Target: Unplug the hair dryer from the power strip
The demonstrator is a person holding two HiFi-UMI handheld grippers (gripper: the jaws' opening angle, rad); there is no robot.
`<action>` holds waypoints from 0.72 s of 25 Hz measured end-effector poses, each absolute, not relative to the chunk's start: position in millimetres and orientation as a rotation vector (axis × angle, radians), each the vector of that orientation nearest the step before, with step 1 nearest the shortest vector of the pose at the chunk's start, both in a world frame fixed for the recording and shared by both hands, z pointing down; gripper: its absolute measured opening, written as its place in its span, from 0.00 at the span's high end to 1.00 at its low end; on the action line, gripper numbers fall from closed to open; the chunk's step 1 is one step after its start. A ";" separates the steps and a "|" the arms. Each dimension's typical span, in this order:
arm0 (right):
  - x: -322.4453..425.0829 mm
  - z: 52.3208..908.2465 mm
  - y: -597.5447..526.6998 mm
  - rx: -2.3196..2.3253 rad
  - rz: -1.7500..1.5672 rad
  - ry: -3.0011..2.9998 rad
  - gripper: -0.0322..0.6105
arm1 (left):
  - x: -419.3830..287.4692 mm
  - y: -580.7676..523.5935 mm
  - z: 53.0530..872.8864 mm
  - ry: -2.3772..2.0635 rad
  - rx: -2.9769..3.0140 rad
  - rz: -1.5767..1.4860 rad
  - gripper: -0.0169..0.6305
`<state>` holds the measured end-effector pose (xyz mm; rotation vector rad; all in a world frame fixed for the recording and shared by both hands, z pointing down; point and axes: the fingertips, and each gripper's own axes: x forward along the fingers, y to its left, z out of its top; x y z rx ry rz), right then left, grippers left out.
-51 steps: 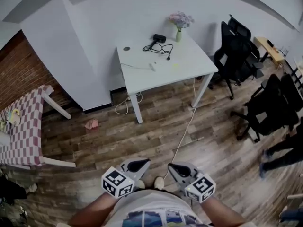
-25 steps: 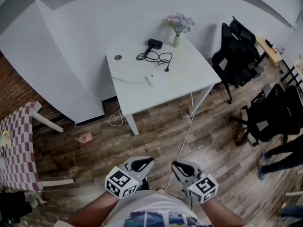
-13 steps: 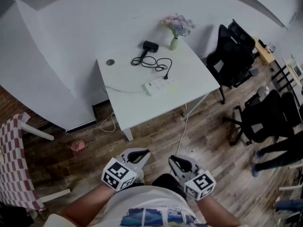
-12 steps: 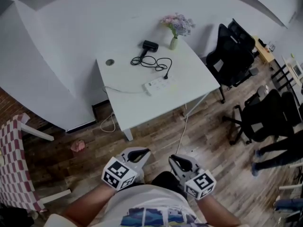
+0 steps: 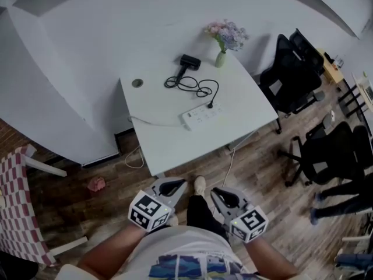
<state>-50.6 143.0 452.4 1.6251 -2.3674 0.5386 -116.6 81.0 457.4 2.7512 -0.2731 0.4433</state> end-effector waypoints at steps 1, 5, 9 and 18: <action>-45.3 453.5 134.4 1.619 0.539 -2.375 0.91 | -111.8 73.7 459.1 -0.280 2.747 0.445 0.97; -18.9 459.4 97.6 1.573 0.539 -2.398 0.91 | -90.2 42.5 464.7 -0.320 2.738 0.464 0.97; 9.8 459.7 58.2 1.534 0.540 -2.427 0.91 | -66.9 8.0 470.8 -0.371 2.722 0.492 0.97; 74.2 474.0 -9.6 1.432 0.575 -2.443 0.90 | -10.8 -52.2 490.5 -0.444 2.666 0.537 0.97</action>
